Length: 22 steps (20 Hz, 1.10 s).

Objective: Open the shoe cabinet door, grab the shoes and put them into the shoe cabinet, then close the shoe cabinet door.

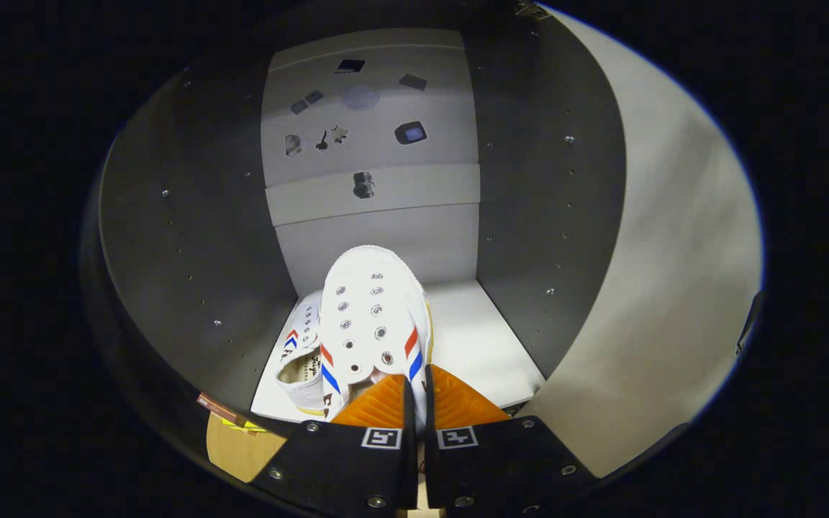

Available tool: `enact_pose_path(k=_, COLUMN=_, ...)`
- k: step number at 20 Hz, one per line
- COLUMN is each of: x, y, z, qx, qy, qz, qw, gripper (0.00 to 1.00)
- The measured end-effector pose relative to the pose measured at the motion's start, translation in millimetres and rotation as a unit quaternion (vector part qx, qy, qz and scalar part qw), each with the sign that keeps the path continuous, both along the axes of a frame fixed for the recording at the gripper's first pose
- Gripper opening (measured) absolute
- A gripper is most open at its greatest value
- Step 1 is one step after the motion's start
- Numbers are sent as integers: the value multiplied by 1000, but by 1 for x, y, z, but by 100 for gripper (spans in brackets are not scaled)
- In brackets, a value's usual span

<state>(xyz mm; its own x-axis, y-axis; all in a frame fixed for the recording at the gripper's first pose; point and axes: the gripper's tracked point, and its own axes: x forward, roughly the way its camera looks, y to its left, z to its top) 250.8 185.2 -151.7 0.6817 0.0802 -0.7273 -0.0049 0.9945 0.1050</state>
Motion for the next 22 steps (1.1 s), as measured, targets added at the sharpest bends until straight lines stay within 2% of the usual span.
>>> enact_pose_path(k=11, x=57, y=5, z=-41, qx=0, qy=42, qz=-23, qw=999, gripper=4)
enact_pose_path(k=22, x=61, y=15, z=-72, qx=2, qy=91, qz=-15, qw=996, gripper=4)
